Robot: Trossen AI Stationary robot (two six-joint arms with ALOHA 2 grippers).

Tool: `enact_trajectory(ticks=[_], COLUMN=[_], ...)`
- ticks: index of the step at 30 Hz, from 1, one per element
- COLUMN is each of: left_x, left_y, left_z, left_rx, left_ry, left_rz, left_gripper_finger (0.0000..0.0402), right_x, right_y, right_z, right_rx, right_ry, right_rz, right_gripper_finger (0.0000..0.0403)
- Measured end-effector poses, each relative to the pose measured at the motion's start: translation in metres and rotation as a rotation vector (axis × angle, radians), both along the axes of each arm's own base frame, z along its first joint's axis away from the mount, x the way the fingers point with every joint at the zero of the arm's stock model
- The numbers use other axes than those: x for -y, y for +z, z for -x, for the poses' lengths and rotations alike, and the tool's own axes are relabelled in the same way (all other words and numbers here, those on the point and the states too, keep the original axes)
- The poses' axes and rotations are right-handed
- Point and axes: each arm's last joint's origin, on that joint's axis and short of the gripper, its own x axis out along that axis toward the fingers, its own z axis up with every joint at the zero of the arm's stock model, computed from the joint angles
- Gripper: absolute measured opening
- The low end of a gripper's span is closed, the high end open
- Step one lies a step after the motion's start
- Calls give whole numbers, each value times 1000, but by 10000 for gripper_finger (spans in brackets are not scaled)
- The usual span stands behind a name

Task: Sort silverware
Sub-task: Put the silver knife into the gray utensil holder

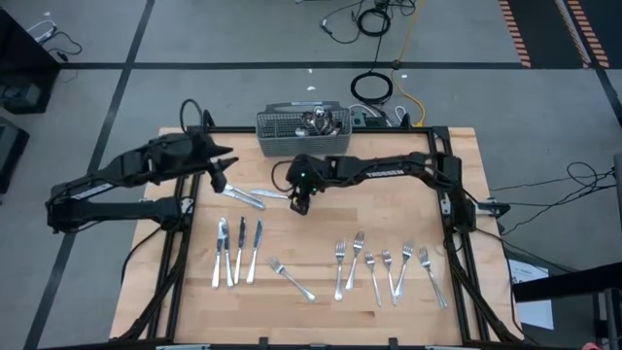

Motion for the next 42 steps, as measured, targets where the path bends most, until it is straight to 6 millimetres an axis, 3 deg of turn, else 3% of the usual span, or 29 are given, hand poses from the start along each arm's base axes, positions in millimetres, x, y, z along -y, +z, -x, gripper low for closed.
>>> enact_trajectory(ticks=[7, 13, 19, 25, 29, 35, 42], left_x=[0, 0, 0, 0, -1, -1, -1], left_y=[-21, -46, -54, -54, -54, -53, -53], left_z=[-4, -6, -9, -9, -10, -11, -11], left_rx=[-89, -139, -120, -118, -98, -88, -71], left_ry=[-22, -31, -39, -38, -27, -25, -1], left_rz=[76, 143, 168, 166, 178, 179, 204], left_gripper_finger=[162, 162, 162, 162, 162, 162, 162], right_x=[-4, -8, -9, -6, -2, 1, -3], right_y=[-13, -41, -64, -71, -72, -84, -87], right_z=[-2, -7, -3, 5, 7, 9, 8], right_rx=[-52, -114, -226, -299, -318, -359, -351], right_ry=[-55, -52, -68, -90, -102, -122, -124], right_rz=[49, 29, 2, 7, -20, -83, -107], right_gripper_finger=[212, 215, 215, 213, 172, 38, 30])
